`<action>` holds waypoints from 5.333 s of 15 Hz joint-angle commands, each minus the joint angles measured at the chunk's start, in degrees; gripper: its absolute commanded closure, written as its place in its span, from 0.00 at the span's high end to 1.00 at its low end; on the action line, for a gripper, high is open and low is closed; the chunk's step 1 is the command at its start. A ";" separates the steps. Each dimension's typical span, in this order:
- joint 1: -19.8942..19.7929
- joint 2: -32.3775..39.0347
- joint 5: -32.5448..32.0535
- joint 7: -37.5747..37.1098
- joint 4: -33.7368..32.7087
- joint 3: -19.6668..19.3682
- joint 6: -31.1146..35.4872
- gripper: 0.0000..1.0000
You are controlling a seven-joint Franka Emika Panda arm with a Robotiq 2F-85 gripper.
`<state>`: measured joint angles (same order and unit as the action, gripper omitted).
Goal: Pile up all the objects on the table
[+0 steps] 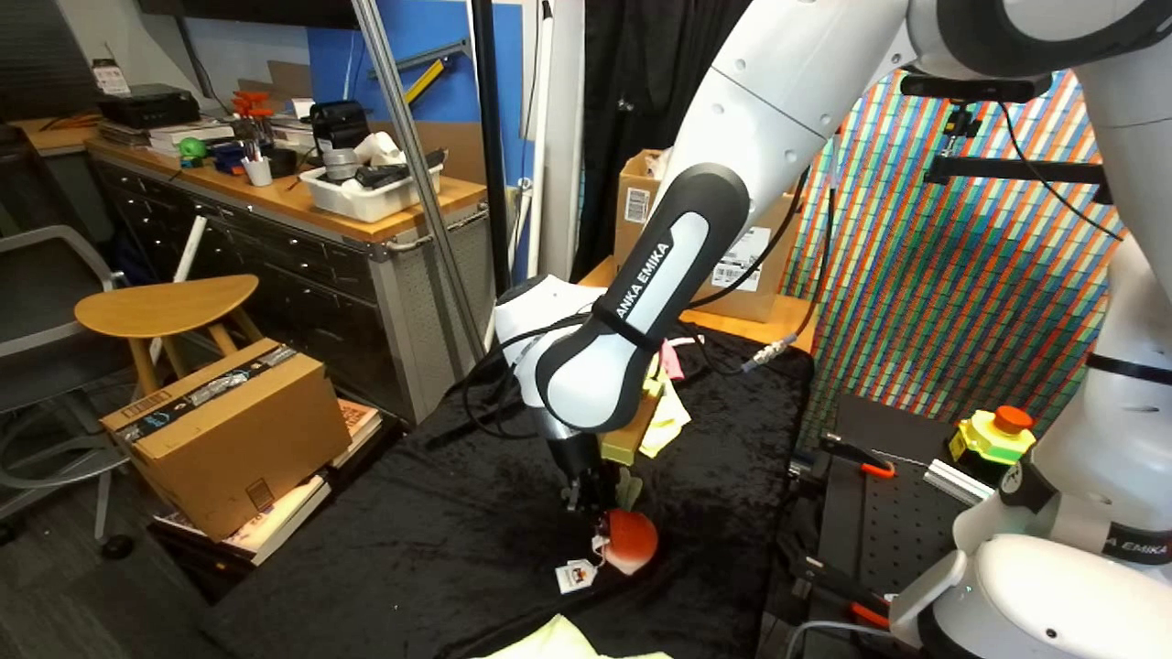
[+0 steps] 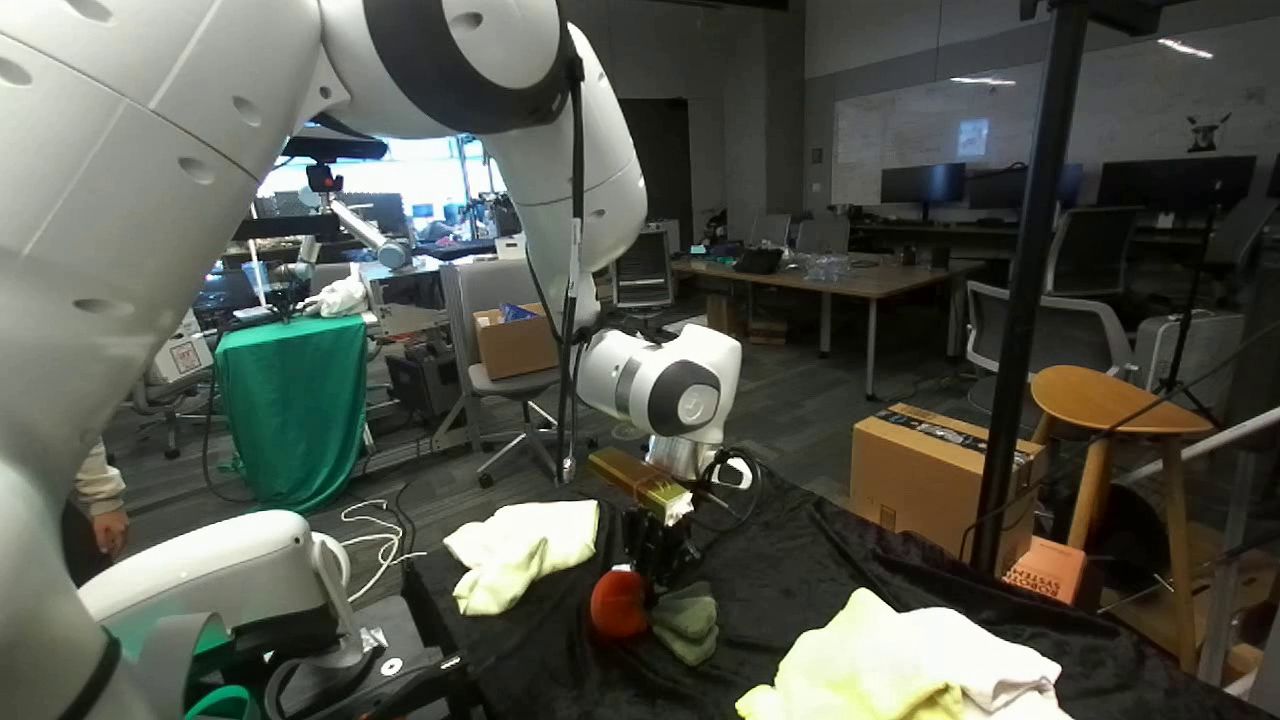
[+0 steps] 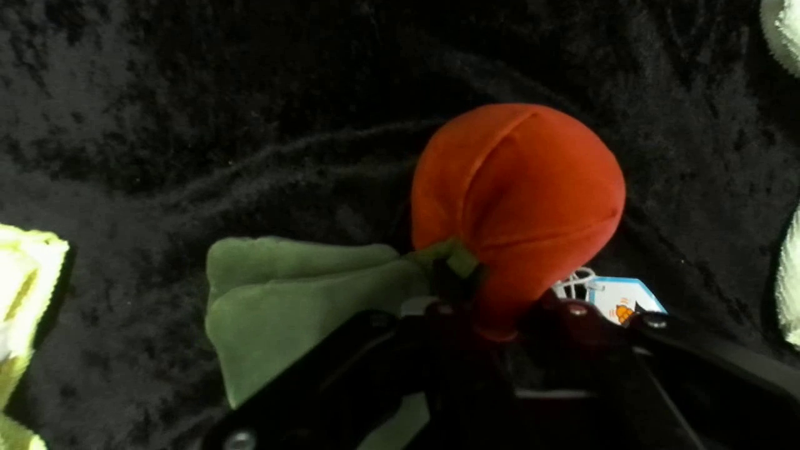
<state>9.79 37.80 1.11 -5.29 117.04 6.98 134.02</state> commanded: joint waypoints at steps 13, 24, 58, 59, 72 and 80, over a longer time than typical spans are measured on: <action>-8.06 -11.15 10.42 1.08 10.03 0.09 15.10 0.12; -11.73 -24.17 18.43 -0.61 24.63 -1.56 28.36 0.12; 13.97 -6.56 -17.41 -74.51 15.36 -40.19 22.69 0.10; 12.83 -5.92 -17.17 -74.84 14.97 -39.09 22.53 0.10; 6.15 -4.34 -18.04 -74.72 10.11 -32.09 18.98 0.59; 9.69 -8.79 -24.49 -78.72 11.21 -36.34 17.23 1.00</action>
<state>17.53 32.03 -19.51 -80.89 127.71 -27.38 153.06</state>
